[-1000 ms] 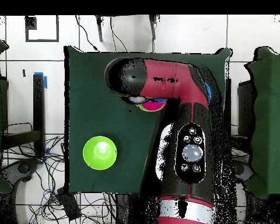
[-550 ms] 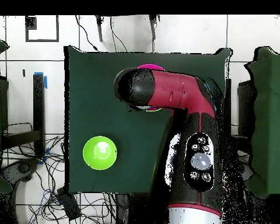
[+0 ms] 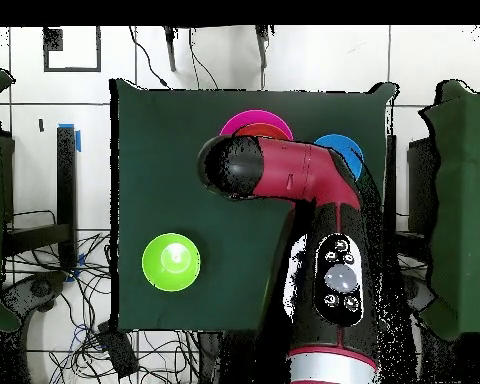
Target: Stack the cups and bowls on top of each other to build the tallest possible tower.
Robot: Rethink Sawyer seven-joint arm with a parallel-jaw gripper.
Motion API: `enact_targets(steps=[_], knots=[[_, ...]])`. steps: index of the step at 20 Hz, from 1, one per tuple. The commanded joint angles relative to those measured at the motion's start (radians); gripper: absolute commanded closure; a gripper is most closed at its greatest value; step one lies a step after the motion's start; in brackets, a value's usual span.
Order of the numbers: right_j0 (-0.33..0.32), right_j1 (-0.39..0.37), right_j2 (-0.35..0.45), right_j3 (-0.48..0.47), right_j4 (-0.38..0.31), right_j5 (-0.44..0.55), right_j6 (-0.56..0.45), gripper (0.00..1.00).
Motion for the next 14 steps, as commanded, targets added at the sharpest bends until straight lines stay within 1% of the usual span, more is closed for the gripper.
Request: enact_targets(steps=[1, 5, 14], knots=[[-0.001, 0.032, 0.107, 0.071, 0.01, 0.009, 0.039, 1.0], [0.011, 0.031, 0.101, 0.056, 0.012, 0.027, 0.054, 1.0], [0.009, 0.064, 0.112, 0.022, 0.002, 0.001, 0.046, 1.0]])
